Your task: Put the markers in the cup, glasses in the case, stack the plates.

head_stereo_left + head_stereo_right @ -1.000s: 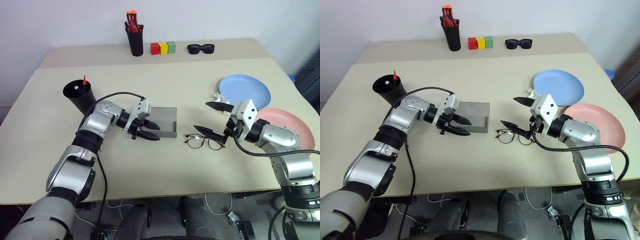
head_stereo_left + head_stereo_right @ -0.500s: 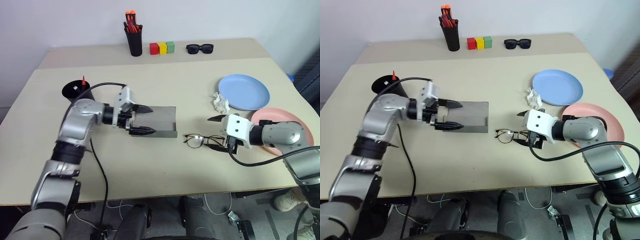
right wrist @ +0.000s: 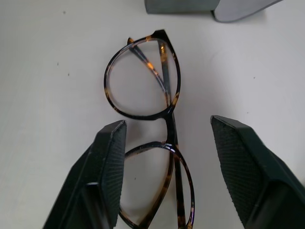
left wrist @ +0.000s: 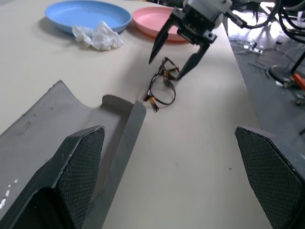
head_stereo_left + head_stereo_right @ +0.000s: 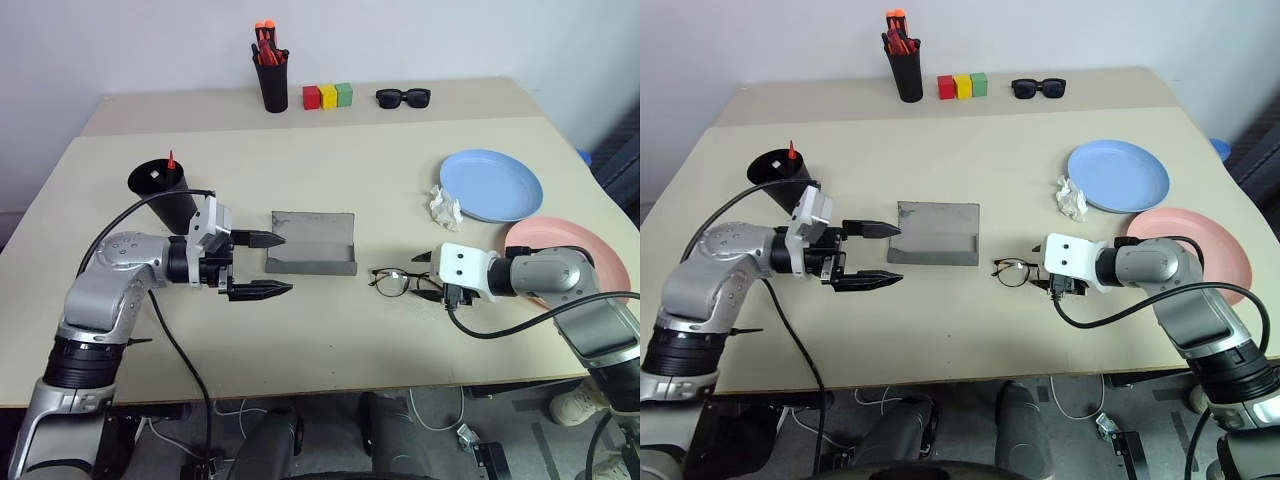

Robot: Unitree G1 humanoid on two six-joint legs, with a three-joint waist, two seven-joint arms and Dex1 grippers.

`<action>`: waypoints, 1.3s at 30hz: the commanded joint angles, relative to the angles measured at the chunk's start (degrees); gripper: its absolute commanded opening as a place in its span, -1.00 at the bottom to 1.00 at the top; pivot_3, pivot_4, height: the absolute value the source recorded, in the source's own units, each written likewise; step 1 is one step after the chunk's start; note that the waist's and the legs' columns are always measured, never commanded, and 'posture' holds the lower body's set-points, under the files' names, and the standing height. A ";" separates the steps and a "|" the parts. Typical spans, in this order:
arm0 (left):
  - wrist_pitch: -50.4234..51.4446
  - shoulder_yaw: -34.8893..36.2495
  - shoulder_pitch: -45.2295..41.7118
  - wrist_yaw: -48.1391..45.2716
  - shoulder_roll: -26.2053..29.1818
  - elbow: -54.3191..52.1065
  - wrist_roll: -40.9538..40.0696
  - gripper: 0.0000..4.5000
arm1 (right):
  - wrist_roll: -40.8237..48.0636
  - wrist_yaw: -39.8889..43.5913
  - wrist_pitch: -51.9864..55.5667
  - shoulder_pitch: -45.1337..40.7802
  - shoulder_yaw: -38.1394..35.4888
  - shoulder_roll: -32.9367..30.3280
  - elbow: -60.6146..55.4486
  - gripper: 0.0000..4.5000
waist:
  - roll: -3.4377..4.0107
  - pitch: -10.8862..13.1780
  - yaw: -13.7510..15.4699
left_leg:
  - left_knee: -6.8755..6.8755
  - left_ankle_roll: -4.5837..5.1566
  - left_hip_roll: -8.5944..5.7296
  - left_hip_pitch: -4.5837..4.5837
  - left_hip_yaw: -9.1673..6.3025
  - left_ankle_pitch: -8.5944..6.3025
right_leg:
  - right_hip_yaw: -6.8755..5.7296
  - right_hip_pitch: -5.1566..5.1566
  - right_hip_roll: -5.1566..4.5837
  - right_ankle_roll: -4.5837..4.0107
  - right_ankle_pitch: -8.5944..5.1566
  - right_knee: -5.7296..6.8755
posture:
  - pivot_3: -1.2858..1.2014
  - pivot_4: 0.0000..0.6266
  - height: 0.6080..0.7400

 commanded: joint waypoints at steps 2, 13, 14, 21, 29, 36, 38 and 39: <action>3.83 1.59 0.18 3.60 0.74 -6.10 -3.90 1.00 | -0.86 0.79 0.01 -2.11 0.30 0.00 0.16 -0.03 | 0.00 0.00 -0.03 | 0.00 0.00 0.00 0.00 0.00 0.00 | 0.00 0.00 0.00 0.00 0.00 0.00 | 0.03 -0.52 1.00; 7.65 1.91 -1.23 7.71 1.97 -8.52 -7.58 1.00 | -2.11 1.32 -1.30 -3.41 1.09 0.56 1.43 -0.98 | 0.00 0.00 -0.03 | 0.00 0.00 0.00 0.01 0.01 0.00 | 0.00 0.01 0.01 -0.01 0.00 0.00 | 0.03 -0.52 1.00; 7.55 1.87 -1.15 7.79 2.29 -8.56 -7.55 1.00 | -2.11 1.39 -1.40 -3.62 0.97 0.50 1.55 -0.98 | 0.00 0.00 -0.03 | 0.00 0.00 0.00 0.01 0.01 0.00 | 0.01 0.01 0.01 -0.01 0.00 0.00 | 0.03 -0.52 1.00; 7.87 3.84 0.11 9.14 3.82 -7.95 -9.11 1.00 | 4.83 2.44 4.96 -9.38 -2.83 2.89 -1.23 -0.98 | 0.01 0.01 -0.29 | -0.01 0.00 0.02 0.02 0.02 0.00 | 0.01 0.00 0.02 -0.01 0.00 0.00 | 0.03 -0.52 1.00; 10.65 7.47 2.37 12.10 5.18 -11.02 -12.83 1.00 | 11.41 -2.48 14.22 -19.99 -4.16 11.68 -1.55 -0.98 | 0.01 0.02 -0.16 | -0.01 0.01 0.04 -0.01 -0.03 -0.01 | 0.00 -0.01 0.02 -0.02 0.00 -0.02 | 0.03 -0.52 1.00; 11.02 12.73 7.36 12.33 7.94 -12.62 -15.49 1.00 | 8.35 -15.53 17.52 -27.15 1.57 29.67 2.25 -0.98 | 0.02 0.02 -0.40 | -0.08 -0.02 0.06 -0.01 -0.02 0.00 | 0.02 -0.13 0.06 -0.07 0.03 0.04 | 0.03 -0.52 1.00; 10.95 13.08 8.90 13.03 7.94 -13.82 -15.84 1.00 | 6.59 -19.57 18.08 -26.19 4.75 35.20 3.53 -0.98 | 0.02 0.02 -0.39 | -0.09 -0.03 0.06 -0.03 -0.04 0.01 | 0.02 -0.16 0.06 -0.09 0.04 0.06 | 0.03 -0.52 1.00; 10.91 13.20 9.51 13.38 7.82 -14.29 -16.05 1.00 | 5.83 -20.63 18.38 -25.52 6.04 36.81 3.84 -0.98 | 0.03 0.02 -0.28 | -0.11 -0.04 0.06 -0.02 -0.05 0.01 | 0.02 -0.16 0.06 -0.09 0.04 0.06 | 0.03 -0.52 1.00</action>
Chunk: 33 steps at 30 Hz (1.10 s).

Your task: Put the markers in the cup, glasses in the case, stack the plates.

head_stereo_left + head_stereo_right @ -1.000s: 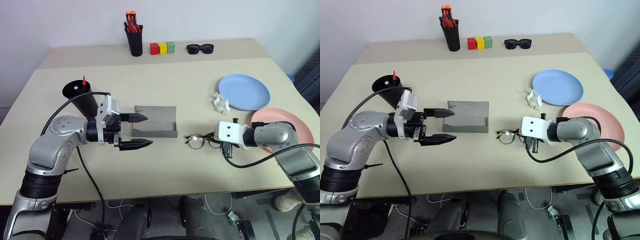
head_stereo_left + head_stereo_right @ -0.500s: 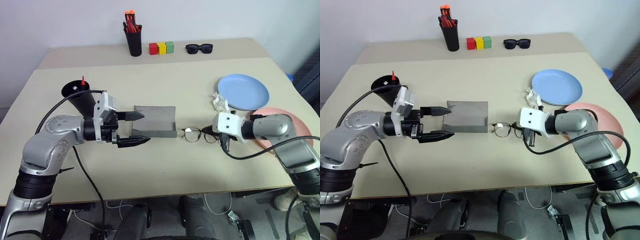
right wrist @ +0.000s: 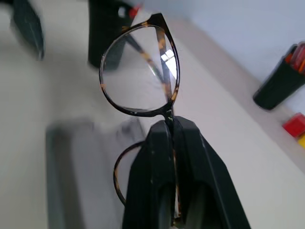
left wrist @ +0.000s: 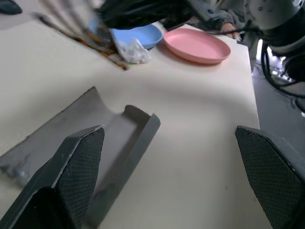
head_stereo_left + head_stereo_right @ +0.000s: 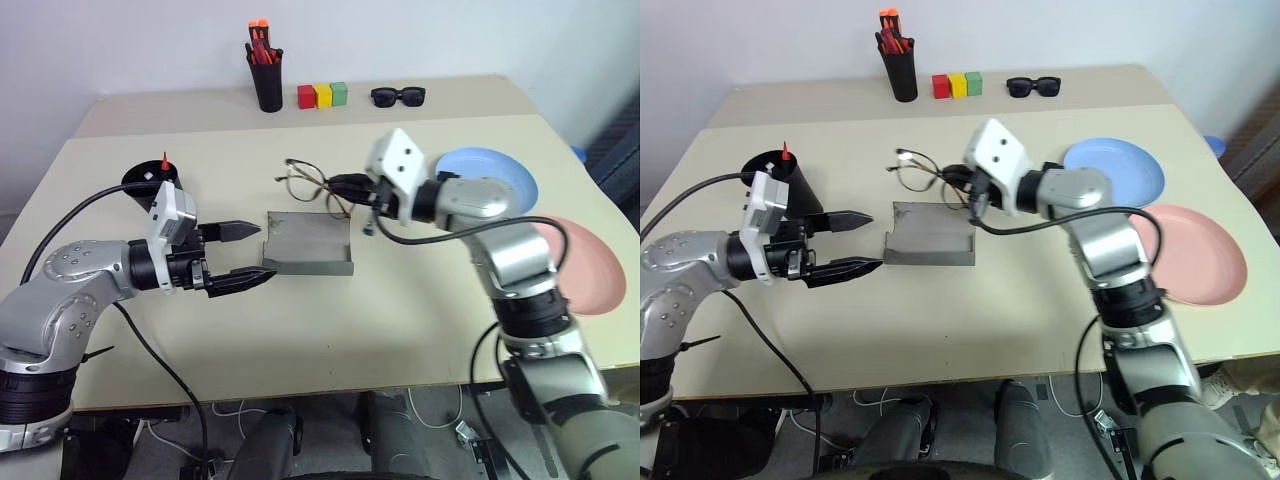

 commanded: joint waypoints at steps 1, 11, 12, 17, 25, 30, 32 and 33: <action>-0.74 1.72 1.68 1.10 0.35 -3.25 -1.14 1.00 | -2.79 -4.56 1.29 1.13 4.42 3.99 0.88 -0.98 | 0.01 0.00 0.25 | 0.00 0.00 -0.01 -0.01 0.00 0.00 | 0.00 -0.01 -0.01 0.00 0.00 0.00 | 0.03 -0.52 1.00; -2.18 2.17 3.64 2.08 0.71 -3.45 -1.03 1.00 | -8.29 -3.61 7.24 1.63 9.57 0.38 2.87 -0.98 | 0.01 0.00 -0.19 | -0.04 -0.01 -0.06 0.02 0.01 0.01 | -0.01 -0.02 0.09 -0.03 0.02 0.02 | 0.03 -0.52 1.00; -2.26 2.12 3.55 2.06 0.71 -3.29 -1.07 1.00 | -8.13 -3.38 8.08 1.56 9.44 0.26 2.72 -0.98 | 0.01 0.00 -0.18 | -0.05 -0.01 -0.05 0.02 0.02 0.01 | -0.01 -0.03 0.10 -0.04 0.02 0.02 | 0.03 -0.52 1.00; -3.28 1.45 2.82 1.67 0.83 -2.09 -0.68 1.00 | -9.29 -0.77 9.65 1.65 11.74 -1.89 1.23 -0.98 | 0.01 0.00 -0.09 | -0.05 -0.01 -0.05 0.00 0.03 0.01 | 0.00 -0.03 0.10 -0.05 0.02 0.01 | 0.03 -0.52 1.00; -5.16 -0.29 2.17 1.77 0.08 -0.94 0.74 1.00 | -8.17 0.07 12.02 1.80 10.45 -1.23 0.46 -0.58 | 0.01 0.00 -0.01 | -0.04 -0.01 -0.05 -0.01 0.02 0.01 | 0.00 -0.03 0.10 -0.04 0.02 0.00 | 0.03 -0.52 1.00; -4.56 -1.22 0.49 3.85 -0.70 -0.80 0.88 1.00 | -6.67 -1.41 11.90 0.88 7.57 0.50 0.03 0.52 | 0.01 0.00 0.00 | -0.05 -0.01 -0.04 -0.01 0.02 0.01 | -0.01 -0.03 0.10 -0.04 0.02 0.00 | 0.03 -0.52 1.00; -5.87 -1.69 -0.99 5.21 -1.47 0.10 2.38 1.00 | -4.81 -2.22 10.68 0.37 4.45 1.87 -0.72 0.99 | 0.01 0.00 0.02 | -0.05 -0.02 -0.04 -0.01 0.01 0.01 | -0.01 -0.03 0.10 -0.05 0.03 0.00 | 0.03 -0.52 1.00; -7.54 -1.94 -2.36 6.41 -2.49 1.34 3.85 1.00 | -3.42 -2.82 10.04 0.10 2.32 2.84 -1.04 0.99 | 0.01 0.00 0.02 | -0.05 -0.02 -0.04 0.00 0.01 0.01 | -0.01 -0.03 0.10 -0.05 0.03 0.00 | 0.03 -0.52 1.00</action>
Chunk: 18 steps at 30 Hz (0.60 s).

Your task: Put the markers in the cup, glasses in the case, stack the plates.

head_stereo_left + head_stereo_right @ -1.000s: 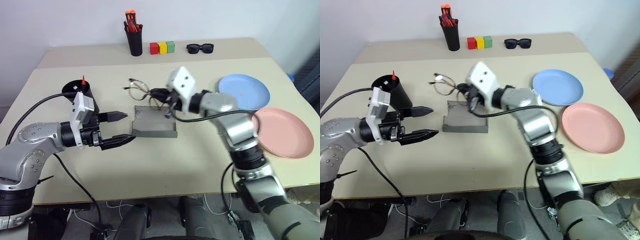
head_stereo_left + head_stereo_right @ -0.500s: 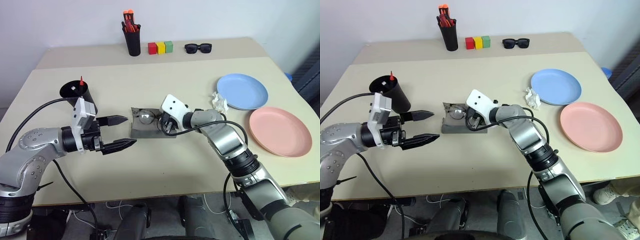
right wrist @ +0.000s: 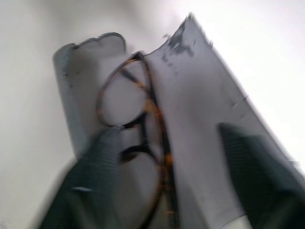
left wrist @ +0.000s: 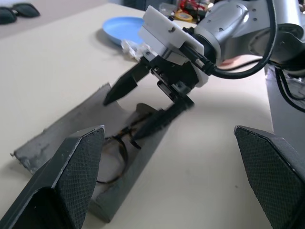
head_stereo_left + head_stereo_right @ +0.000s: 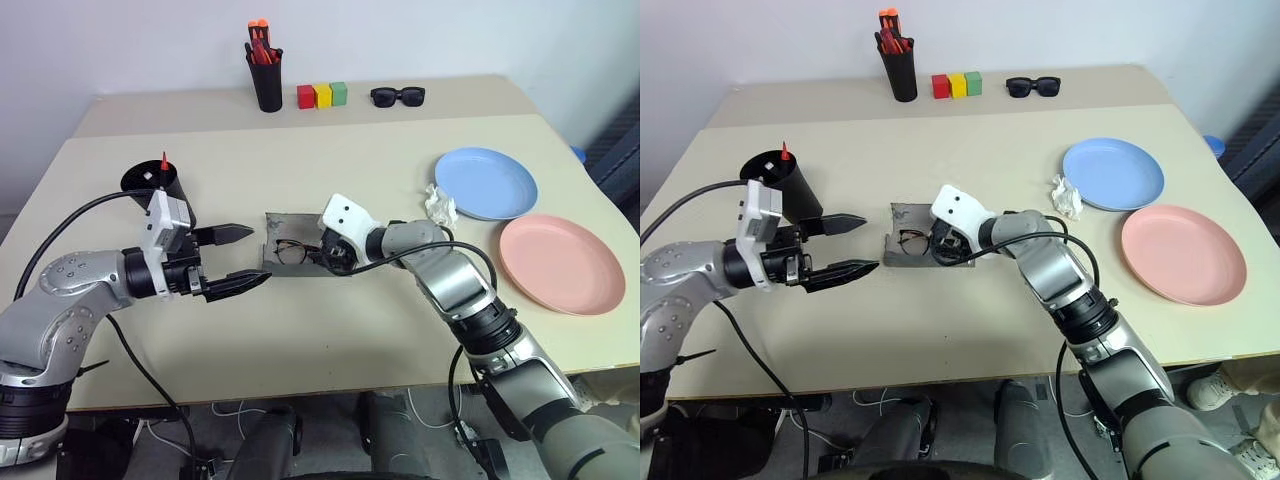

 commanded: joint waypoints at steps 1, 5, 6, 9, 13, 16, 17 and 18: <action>-4.18 -0.40 -3.97 3.31 -2.05 2.32 3.56 1.00 | 4.80 -1.86 -2.62 -2.99 -7.53 2.88 -4.17 0.99 | 0.00 0.00 0.02 | 0.00 -0.01 0.00 0.00 0.00 0.01 | 0.00 0.00 0.00 -0.01 0.01 -0.01 | 0.03 -0.52 1.00; -7.26 -4.64 -11.96 8.16 -5.18 11.15 11.26 1.00 | 12.20 -4.18 -1.64 -4.36 -17.97 5.48 -3.33 0.99 | -0.01 -0.01 0.39 | 0.00 -0.04 -0.01 -0.01 -0.04 0.03 | -0.01 0.01 0.01 -0.04 0.04 -0.02 | 0.03 -0.52 1.00; -8.25 -5.65 -13.77 9.26 -5.98 13.58 13.21 1.00 | 12.81 -4.41 -2.15 -4.29 -19.06 5.16 -2.98 0.99 | -0.01 -0.01 0.52 | 0.01 -0.05 -0.02 -0.01 -0.05 0.03 | -0.01 0.02 0.01 -0.04 0.04 -0.03 | 0.03 -0.52 1.00; -9.34 -7.25 -19.80 13.76 -9.71 22.77 17.42 0.61 | 12.26 -3.56 -4.47 -2.67 -19.12 2.22 -2.39 1.00 | -0.01 -0.01 0.35 | 0.01 -0.04 -0.06 0.01 -0.04 0.03 | -0.02 0.06 0.01 -0.03 0.05 -0.08 | 0.03 -0.52 1.00; -15.51 -11.15 -29.86 17.25 -15.87 38.87 24.62 -0.29 | 12.32 -4.14 -5.30 -0.44 -20.07 -0.67 -2.32 1.00 | -0.02 -0.01 0.26 | 0.01 -0.29 -0.07 -0.04 -0.01 0.16 | -0.04 0.02 0.01 -0.03 0.05 -0.07 | 0.03 -0.52 1.00; -21.46 -13.94 -35.29 16.32 -19.20 50.67 29.06 -0.98 | 12.44 -5.02 -5.29 0.38 -19.83 -1.25 -3.15 1.00 | -0.02 -0.01 -0.03 | 0.01 -0.31 -0.08 -0.03 0.04 0.17 | -0.02 0.02 -0.01 -0.02 0.05 -0.08 | 0.03 -0.52 1.00; -23.13 -14.42 -37.18 16.81 -20.18 54.80 30.51 -0.98 | 12.68 -5.48 -5.02 0.40 -20.07 -1.17 -3.28 1.00 | -0.02 -0.01 -0.20 | 0.01 -0.31 -0.07 -0.03 0.05 0.17 | -0.03 0.01 0.00 -0.02 0.05 -0.10 | 0.03 -0.52 1.00; -23.73 -15.71 -39.49 16.59 -21.03 59.46 32.31 -0.98 | 12.56 -5.75 -5.02 0.52 -20.00 -1.36 -3.44 1.00 | -0.02 -0.01 -0.20 | 0.00 -0.30 -0.07 -0.03 0.07 0.17 | -0.02 0.01 0.00 -0.02 0.05 -0.10 | 0.03 -0.52 1.00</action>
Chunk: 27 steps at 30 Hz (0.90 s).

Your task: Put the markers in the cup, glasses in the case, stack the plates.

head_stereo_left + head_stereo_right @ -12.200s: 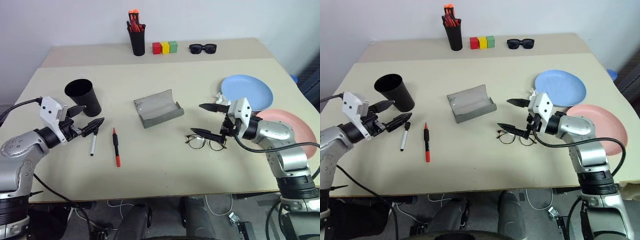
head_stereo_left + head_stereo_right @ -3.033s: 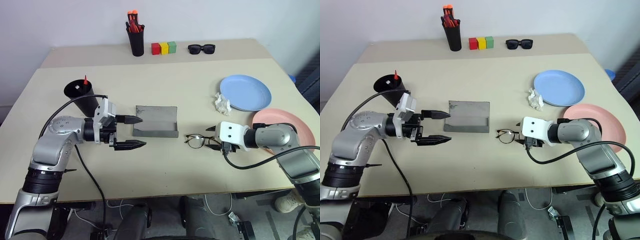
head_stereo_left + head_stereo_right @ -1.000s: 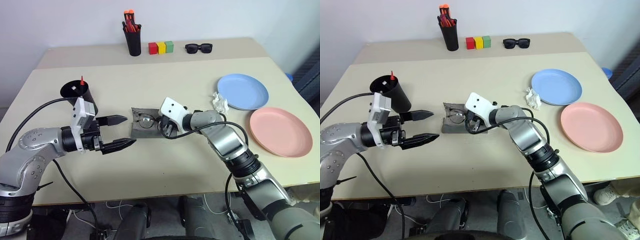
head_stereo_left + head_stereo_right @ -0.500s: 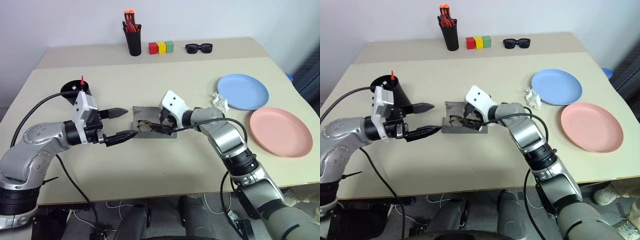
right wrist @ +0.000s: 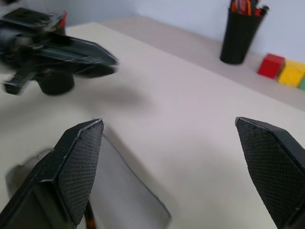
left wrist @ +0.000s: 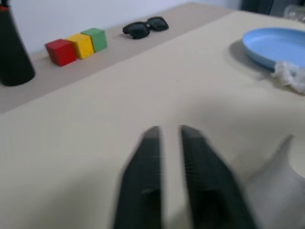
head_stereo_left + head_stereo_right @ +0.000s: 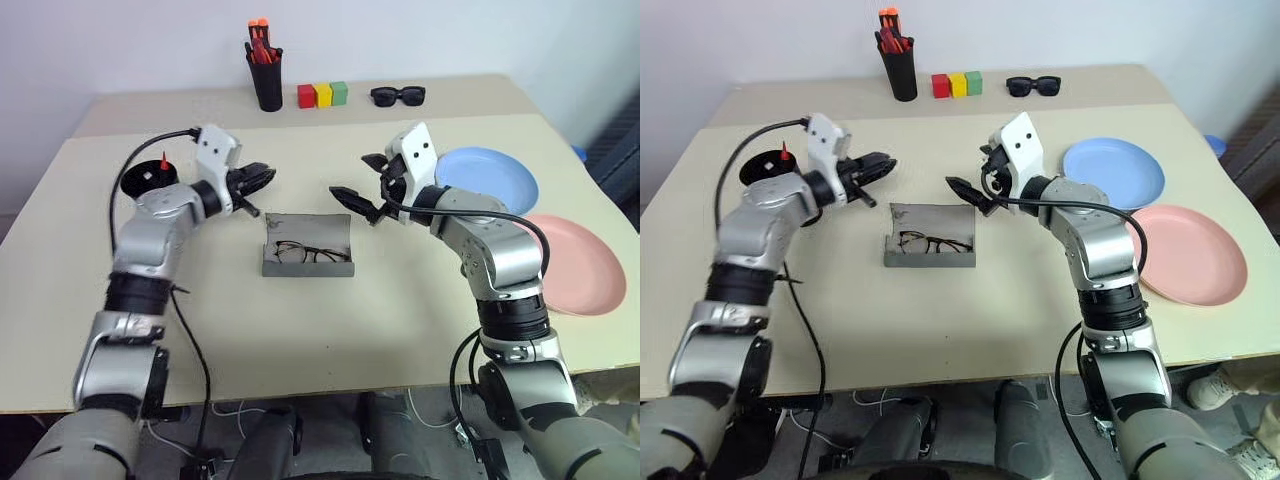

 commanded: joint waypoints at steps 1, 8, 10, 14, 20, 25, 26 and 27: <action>-4.17 -3.02 -6.09 -0.67 -1.41 12.15 5.85 -0.98 | 0.86 -1.21 -1.02 -0.42 -0.98 -0.45 -2.73 1.00 | 0.00 0.00 -0.01 | 0.00 0.00 0.00 0.00 0.01 0.00 | 0.00 0.00 0.00 0.00 0.00 0.01 | 0.03 -0.52 1.00; -2.74 -4.29 -14.57 -5.13 -3.80 26.80 9.20 -0.98 | 1.52 -2.66 -0.19 0.64 -1.03 -0.41 -4.35 1.00 | -0.01 0.01 0.19 | 0.03 0.24 -0.01 -0.06 -0.02 -0.13 | -0.02 -0.02 0.00 0.03 0.01 0.01 | 0.03 -0.52 1.00; -1.31 -5.27 -15.84 -8.93 -3.67 29.00 10.09 -0.98 | 1.51 -3.13 -0.26 1.00 -0.95 -0.40 -4.69 1.00 | -0.01 0.00 0.19 | 0.04 0.24 -0.02 -0.08 -0.02 -0.13 | -0.02 -0.02 -0.01 0.05 0.02 0.00 | 0.03 -0.52 1.00; 2.00 -6.36 -17.01 -16.04 -2.86 29.45 11.40 -0.98 | 1.41 -3.82 -0.71 1.11 -0.62 -0.61 -4.54 1.00 | -0.01 0.01 -0.05 | 0.03 0.25 -0.02 -0.06 0.00 -0.14 | -0.01 -0.02 -0.01 0.05 0.01 0.01 | 0.03 -0.52 1.00; 8.60 -9.48 -13.85 -28.89 1.20 21.40 12.34 -0.98 | 1.43 -4.44 -1.02 0.89 -0.47 -0.89 -4.15 1.00 | -0.01 0.01 -0.26 | 0.03 0.26 -0.02 -0.08 0.00 -0.14 | -0.01 -0.07 0.01 0.05 0.01 0.06 | 0.03 -0.52 1.00; 16.06 -9.29 -9.11 -31.73 3.31 8.61 10.14 -0.98 | 1.38 -4.52 -1.42 0.75 -0.22 -0.99 -3.61 1.00 | 0.00 0.01 -0.05 | 0.03 0.26 -0.01 -0.09 -0.01 -0.14 | 0.00 -0.08 0.00 0.05 0.01 0.08 | 0.03 -0.52 1.00; 17.29 -9.68 -7.65 -32.21 3.99 5.32 10.17 -0.98 | 1.31 -4.61 -1.46 0.68 -0.16 -0.97 -3.39 1.00 | 0.00 0.01 -0.05 | 0.03 0.26 -0.01 -0.09 -0.01 -0.14 | 0.00 -0.08 0.00 0.05 0.01 0.08 | 0.03 -0.52 1.00; 18.18 -9.98 -6.51 -32.44 4.49 2.75 10.33 -0.98 | 1.25 -4.67 -1.50 0.62 -0.13 -0.98 -3.23 1.00 | 0.00 0.01 -0.05 | 0.03 0.26 0.00 -0.09 -0.01 -0.14 | 0.00 -0.09 0.00 0.05 0.01 0.09 | 0.03 -0.52 1.00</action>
